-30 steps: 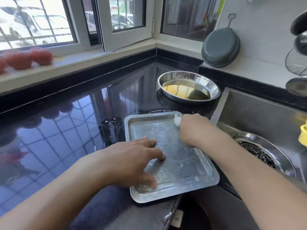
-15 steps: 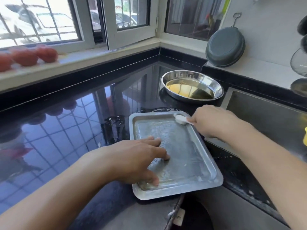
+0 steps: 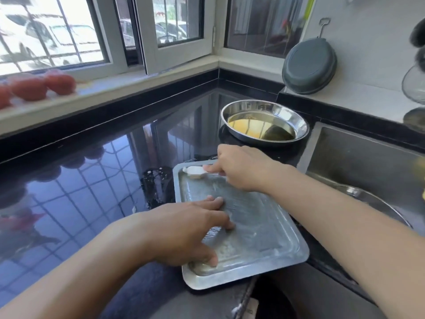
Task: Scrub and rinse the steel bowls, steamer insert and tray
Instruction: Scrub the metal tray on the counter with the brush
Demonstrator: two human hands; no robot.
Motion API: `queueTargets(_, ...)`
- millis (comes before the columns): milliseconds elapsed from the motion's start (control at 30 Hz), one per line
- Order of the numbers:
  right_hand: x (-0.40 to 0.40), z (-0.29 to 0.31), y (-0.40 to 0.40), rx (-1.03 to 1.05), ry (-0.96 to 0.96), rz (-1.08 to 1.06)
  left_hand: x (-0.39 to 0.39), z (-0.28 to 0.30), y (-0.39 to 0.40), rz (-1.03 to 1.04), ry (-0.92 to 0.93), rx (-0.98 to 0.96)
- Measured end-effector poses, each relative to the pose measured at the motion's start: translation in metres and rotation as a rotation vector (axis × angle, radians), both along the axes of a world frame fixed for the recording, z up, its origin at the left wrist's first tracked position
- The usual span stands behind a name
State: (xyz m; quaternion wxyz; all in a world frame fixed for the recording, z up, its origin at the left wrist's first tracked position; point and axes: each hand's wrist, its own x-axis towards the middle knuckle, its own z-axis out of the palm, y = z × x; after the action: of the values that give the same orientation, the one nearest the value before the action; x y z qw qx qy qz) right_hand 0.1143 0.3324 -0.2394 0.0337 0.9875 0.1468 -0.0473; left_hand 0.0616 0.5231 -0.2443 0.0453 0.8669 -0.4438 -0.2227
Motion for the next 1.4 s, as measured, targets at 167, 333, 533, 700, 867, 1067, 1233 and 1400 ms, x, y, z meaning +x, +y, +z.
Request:
queueTargets(167,-0.014,0.007,-0.019,-0.044,-0.025,-0.113,0.000,0.001,-0.002,-0.011,0.028,0.002)
queueTargets(333,-0.023,-0.007,0.017,0.001,0.055,0.067,-0.004,0.000,-0.004,-0.053,0.021,-0.018)
queueTargets(533,-0.009,-0.003,0.017,0.013,0.021,-0.096,-0.001,-0.004,-0.002,-0.085,0.041,-0.038)
queueTargets(700,-0.032,0.011,0.005,0.072,0.281,0.062,-0.002,-0.002,-0.003,-0.098,0.018,-0.049)
queueTargets(867,-0.015,0.003,0.012,0.045,0.063,-0.111,-0.005,-0.004,-0.003,-0.106,0.042,-0.053)
queueTargets(1067,-0.035,0.003,-0.005,0.036,0.154,-0.020,-0.004,-0.005,-0.003,-0.103,0.043,-0.046)
queueTargets(1233,-0.035,0.010,-0.045,-0.037,0.111,-0.221,-0.004,-0.005,-0.003,-0.088,0.067,-0.042)
queueTargets(1400,-0.063,-0.004,-0.011,0.040,0.166,-0.029,-0.005,-0.002,-0.003,-0.091,0.047,-0.045)
